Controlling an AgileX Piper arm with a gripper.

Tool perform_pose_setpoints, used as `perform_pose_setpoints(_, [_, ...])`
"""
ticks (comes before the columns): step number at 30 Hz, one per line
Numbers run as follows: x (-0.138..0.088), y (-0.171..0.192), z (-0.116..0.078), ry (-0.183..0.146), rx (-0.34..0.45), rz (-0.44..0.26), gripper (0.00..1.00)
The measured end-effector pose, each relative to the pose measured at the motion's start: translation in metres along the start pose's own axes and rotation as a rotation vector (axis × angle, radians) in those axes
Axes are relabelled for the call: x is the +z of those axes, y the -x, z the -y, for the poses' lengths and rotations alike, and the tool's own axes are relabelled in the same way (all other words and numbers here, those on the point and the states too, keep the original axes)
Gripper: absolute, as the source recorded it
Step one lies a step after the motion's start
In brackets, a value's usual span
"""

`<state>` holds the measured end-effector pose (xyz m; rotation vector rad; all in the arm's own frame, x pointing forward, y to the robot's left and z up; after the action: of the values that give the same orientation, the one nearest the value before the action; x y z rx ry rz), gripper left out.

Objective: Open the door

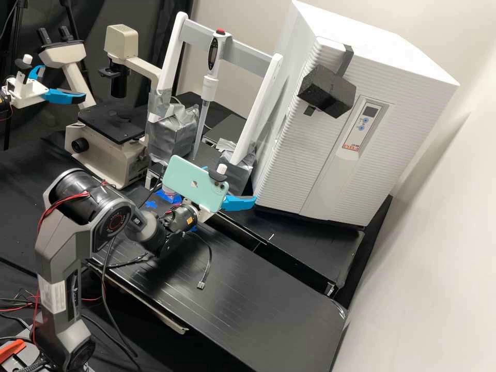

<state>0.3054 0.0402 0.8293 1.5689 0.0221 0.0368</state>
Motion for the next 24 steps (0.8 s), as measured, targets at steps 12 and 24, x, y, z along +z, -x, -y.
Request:
perform_pose_setpoints(12, [0.006,0.003,-0.004,0.006,0.002,0.009,1.00])
perform_pose_setpoints(24, [0.013,0.024,-0.065,-0.070,0.159,-0.014,1.00])
